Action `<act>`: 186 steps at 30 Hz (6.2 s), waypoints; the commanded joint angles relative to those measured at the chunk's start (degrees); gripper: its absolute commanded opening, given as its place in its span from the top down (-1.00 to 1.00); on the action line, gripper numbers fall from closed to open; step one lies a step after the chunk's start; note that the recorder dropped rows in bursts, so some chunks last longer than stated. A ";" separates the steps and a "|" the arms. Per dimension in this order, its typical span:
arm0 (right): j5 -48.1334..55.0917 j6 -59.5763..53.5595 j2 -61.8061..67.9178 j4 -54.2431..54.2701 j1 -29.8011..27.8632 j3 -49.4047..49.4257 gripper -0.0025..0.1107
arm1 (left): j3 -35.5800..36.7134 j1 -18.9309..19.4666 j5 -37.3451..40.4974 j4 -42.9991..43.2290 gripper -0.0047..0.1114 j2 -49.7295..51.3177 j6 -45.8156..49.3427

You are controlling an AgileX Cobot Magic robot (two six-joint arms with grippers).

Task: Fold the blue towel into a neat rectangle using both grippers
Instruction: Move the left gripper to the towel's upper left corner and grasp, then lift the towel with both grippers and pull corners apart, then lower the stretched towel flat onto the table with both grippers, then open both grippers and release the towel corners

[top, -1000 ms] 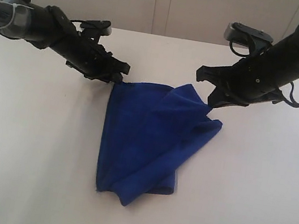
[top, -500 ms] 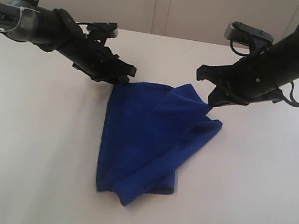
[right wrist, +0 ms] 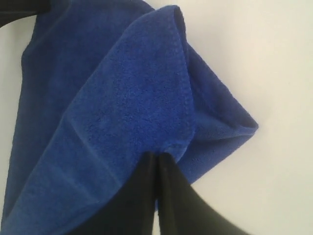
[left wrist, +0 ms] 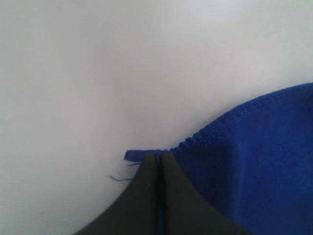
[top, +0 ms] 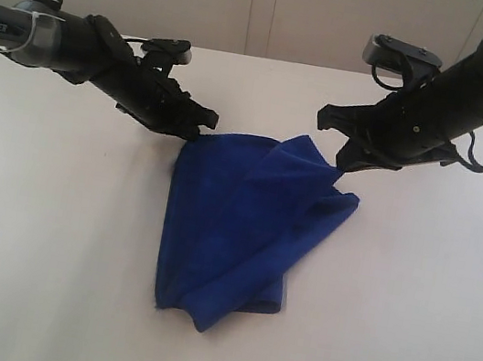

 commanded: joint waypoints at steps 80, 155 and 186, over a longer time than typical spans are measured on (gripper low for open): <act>12.31 32.49 -47.94 -41.97 0.22 13.80 0.96 | 39.39 9.96 36.17 41.98 0.92 -81.87 -34.05; -29.17 64.44 13.83 -66.64 -12.14 -0.89 0.94 | 34.35 20.08 -35.75 41.33 0.89 -18.62 -40.59; -10.54 40.08 3.38 -50.89 -12.14 -0.95 0.96 | 34.35 20.17 -2.70 41.33 0.92 -32.80 -27.54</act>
